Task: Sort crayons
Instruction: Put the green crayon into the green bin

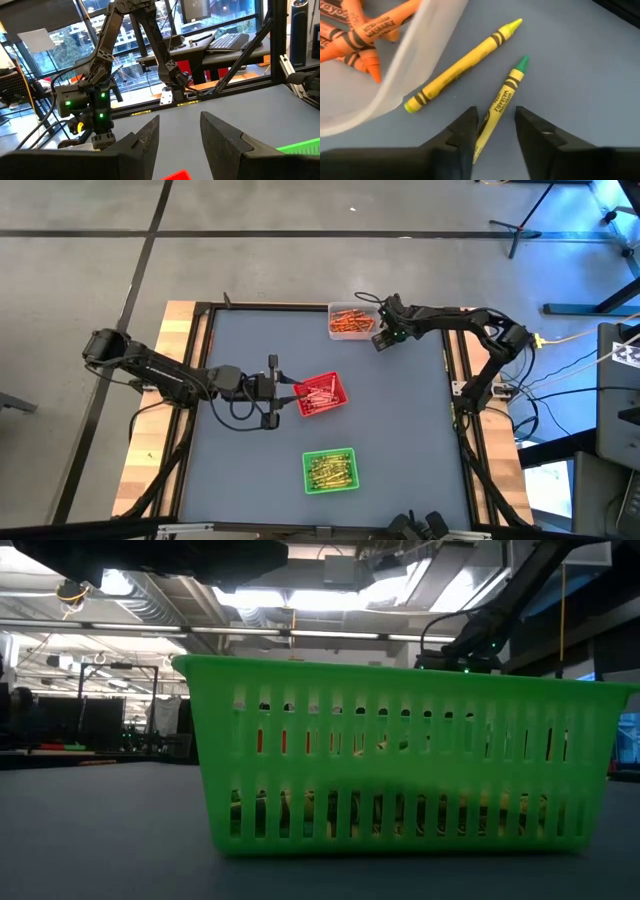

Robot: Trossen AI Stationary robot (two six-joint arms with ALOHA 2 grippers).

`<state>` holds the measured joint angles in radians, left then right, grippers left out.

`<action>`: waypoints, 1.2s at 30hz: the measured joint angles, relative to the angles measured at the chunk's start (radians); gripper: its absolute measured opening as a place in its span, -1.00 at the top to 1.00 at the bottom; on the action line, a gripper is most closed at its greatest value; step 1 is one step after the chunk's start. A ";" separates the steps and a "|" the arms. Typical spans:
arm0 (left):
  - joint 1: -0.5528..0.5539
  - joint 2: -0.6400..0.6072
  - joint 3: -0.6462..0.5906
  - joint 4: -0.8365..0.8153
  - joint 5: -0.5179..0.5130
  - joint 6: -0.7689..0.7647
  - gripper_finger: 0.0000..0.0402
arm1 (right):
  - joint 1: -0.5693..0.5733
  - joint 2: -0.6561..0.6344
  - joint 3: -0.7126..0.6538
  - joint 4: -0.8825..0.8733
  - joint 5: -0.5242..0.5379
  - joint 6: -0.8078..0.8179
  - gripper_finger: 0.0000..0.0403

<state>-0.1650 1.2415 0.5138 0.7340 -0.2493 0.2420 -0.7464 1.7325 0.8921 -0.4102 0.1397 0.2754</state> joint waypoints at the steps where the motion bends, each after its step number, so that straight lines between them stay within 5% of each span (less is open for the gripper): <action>1: 0.000 0.000 0.000 0.000 0.000 0.000 0.36 | 0.000 0.000 0.000 0.000 -0.001 -0.004 0.37; 11: 0.000 0.000 0.000 0.000 0.000 0.000 0.36 | 0.001 0.002 -0.002 -0.004 -0.005 -0.042 0.96; 24: 0.000 0.000 0.000 0.000 0.000 0.001 0.36 | 0.139 -0.158 -0.008 -0.232 0.011 -0.054 0.92; 36: 0.000 0.000 0.000 0.000 0.000 0.004 0.36 | 0.554 -0.325 -0.006 -0.247 -0.054 0.040 0.89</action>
<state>-0.1650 1.2417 0.5137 0.7338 -0.2493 0.2463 -0.1924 1.4078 0.8856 -0.6576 0.0853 0.3151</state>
